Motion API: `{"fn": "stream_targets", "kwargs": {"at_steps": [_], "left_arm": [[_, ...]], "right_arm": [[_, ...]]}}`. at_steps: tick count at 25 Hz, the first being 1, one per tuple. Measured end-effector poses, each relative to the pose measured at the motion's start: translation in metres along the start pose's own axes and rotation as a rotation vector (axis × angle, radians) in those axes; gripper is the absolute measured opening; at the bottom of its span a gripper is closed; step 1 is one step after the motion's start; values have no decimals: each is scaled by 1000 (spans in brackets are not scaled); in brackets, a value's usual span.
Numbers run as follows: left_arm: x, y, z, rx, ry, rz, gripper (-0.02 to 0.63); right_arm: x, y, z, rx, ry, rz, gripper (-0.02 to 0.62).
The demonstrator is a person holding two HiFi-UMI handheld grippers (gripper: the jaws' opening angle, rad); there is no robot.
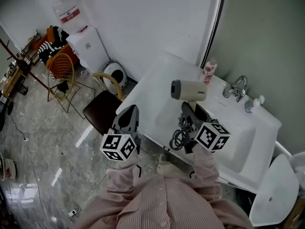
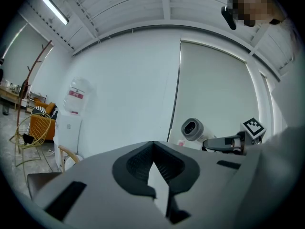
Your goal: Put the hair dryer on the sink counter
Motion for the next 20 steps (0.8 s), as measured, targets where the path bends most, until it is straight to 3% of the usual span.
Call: {"fn": "stream_targets", "kwargs": {"at_steps": [11, 20], "left_arm": [[0, -60, -44, 7, 26, -23, -3], [-17, -100, -74, 8, 30, -112, -3]], "right_arm": [[20, -82, 20, 26, -40, -27, 166], [16, -133, 40, 4, -79, -70, 166]]}}
Point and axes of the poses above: the fingertips, and each gripper's own axes: y backward along the fingers, z to its right, x out of its top, the point moved 6 cm from there along y, backward along the fingers, and after that the axes turned 11 degrees about -x, right-handed, at the moved point
